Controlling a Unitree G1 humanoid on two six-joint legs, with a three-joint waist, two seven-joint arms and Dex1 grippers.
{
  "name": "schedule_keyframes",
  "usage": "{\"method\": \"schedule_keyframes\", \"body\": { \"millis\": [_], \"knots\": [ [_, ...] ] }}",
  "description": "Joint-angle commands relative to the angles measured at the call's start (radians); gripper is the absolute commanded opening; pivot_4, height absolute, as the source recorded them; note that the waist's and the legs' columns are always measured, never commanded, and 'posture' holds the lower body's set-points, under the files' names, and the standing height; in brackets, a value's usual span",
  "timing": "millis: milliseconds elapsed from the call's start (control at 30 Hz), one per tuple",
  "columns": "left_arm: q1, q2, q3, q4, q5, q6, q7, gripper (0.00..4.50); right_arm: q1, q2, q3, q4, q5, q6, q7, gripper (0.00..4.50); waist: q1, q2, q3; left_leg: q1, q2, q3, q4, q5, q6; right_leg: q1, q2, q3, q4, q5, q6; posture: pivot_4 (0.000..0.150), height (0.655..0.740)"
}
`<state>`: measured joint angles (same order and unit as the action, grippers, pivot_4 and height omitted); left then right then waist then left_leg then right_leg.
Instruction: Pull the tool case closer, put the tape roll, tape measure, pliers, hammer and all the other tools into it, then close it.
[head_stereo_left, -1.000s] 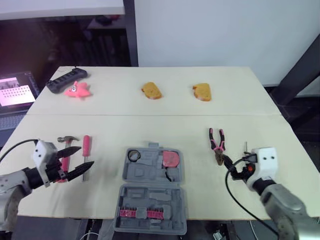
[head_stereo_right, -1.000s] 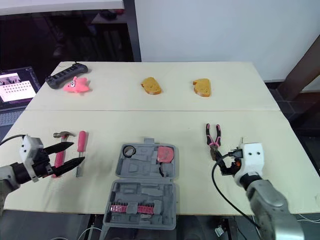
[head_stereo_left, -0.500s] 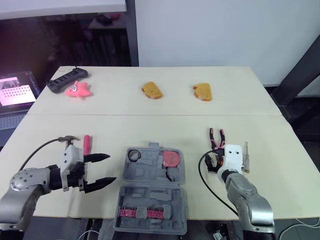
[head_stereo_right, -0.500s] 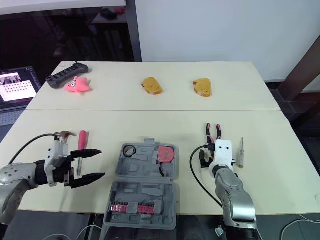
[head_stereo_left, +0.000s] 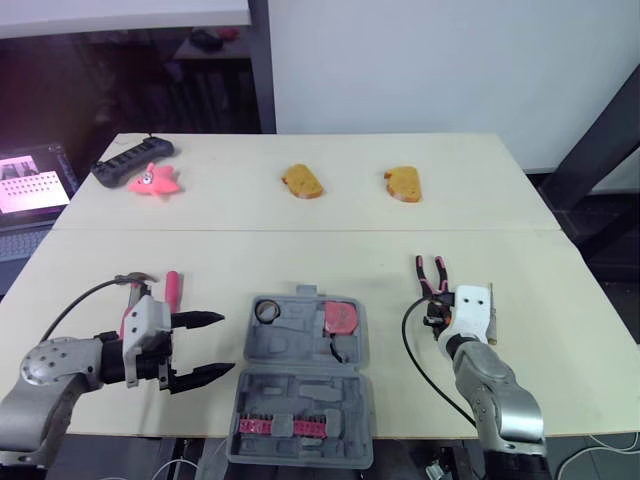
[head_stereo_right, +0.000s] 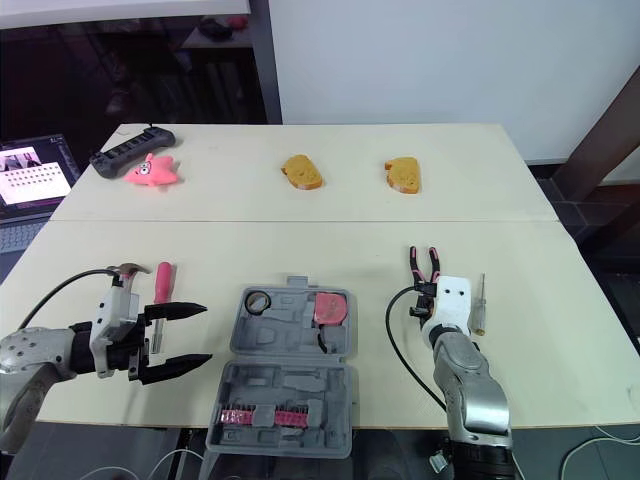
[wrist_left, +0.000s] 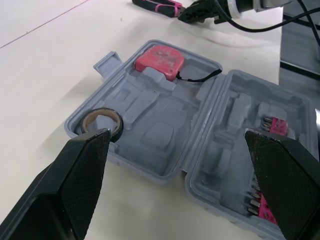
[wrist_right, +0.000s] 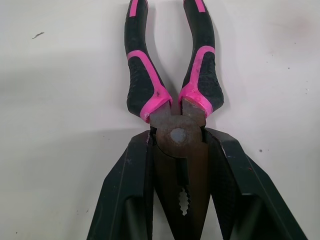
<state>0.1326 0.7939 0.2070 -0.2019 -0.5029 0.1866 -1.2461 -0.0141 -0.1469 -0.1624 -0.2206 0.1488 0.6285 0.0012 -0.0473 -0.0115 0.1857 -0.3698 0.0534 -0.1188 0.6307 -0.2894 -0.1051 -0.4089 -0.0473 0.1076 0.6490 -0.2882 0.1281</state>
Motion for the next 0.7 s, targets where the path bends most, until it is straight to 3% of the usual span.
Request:
{"method": "schedule_keyframes", "body": {
  "millis": [33, 200, 333, 467, 567, 700],
  "knots": [
    [-0.010, 0.002, -0.002, 0.000, 0.001, -0.018, -0.003, 4.50, 0.022, -0.062, 0.025, -0.079, -0.022, -0.033, 0.056, 0.97, 0.001, 0.001, 0.001, 0.000, 0.000, 0.000, 0.000, 0.000, 0.000, 0.000, 0.000, 0.000, 0.000, 0.000, 0.000, 0.150, 0.7400],
    [-0.026, 0.003, -0.003, 0.037, 0.007, -0.028, -0.005, 4.50, 0.016, -0.259, 0.049, -0.293, 0.002, -0.008, 0.235, 0.97, 0.000, 0.008, 0.005, -0.002, 0.000, 0.000, 0.001, 0.000, 0.000, -0.001, 0.000, 0.000, 0.000, 0.001, 0.001, 0.150, 0.7400],
    [-0.043, 0.008, 0.000, 0.072, 0.011, -0.040, -0.017, 4.50, -0.036, -0.496, 0.090, -0.487, 0.151, 0.114, 0.503, 0.97, -0.007, 0.008, 0.005, -0.001, 0.000, 0.000, 0.000, 0.000, 0.000, -0.001, 0.001, 0.000, 0.000, 0.001, 0.003, 0.150, 0.7400],
    [-0.058, 0.014, -0.001, 0.109, 0.015, -0.051, -0.040, 4.50, -0.203, -0.751, 0.226, -0.584, 0.265, 0.235, 0.770, 0.97, -0.006, 0.008, 0.005, -0.002, 0.000, -0.001, 0.001, 0.000, 0.000, -0.001, 0.000, 0.000, 0.000, 0.001, 0.003, 0.150, 0.7400],
    [-0.046, 0.025, -0.011, 0.110, 0.021, -0.066, -0.070, 4.50, -0.425, -0.793, 0.420, -0.569, 0.268, 0.336, 0.851, 0.97, -0.012, 0.006, 0.006, -0.002, 0.000, -0.001, 0.002, 0.000, 0.000, -0.001, 0.000, 0.000, -0.001, 0.001, 0.002, 0.150, 0.7400],
    [-0.006, 0.044, 0.001, 0.101, 0.018, -0.077, -0.105, 4.50, -0.666, -0.733, 0.666, -0.532, 0.214, 0.437, 0.882, 0.97, -0.014, 0.006, 0.006, -0.003, 0.000, -0.001, 0.001, 0.000, 0.000, -0.003, 0.000, 0.000, -0.001, 0.001, 0.002, 0.150, 0.7400]
  ]
}}
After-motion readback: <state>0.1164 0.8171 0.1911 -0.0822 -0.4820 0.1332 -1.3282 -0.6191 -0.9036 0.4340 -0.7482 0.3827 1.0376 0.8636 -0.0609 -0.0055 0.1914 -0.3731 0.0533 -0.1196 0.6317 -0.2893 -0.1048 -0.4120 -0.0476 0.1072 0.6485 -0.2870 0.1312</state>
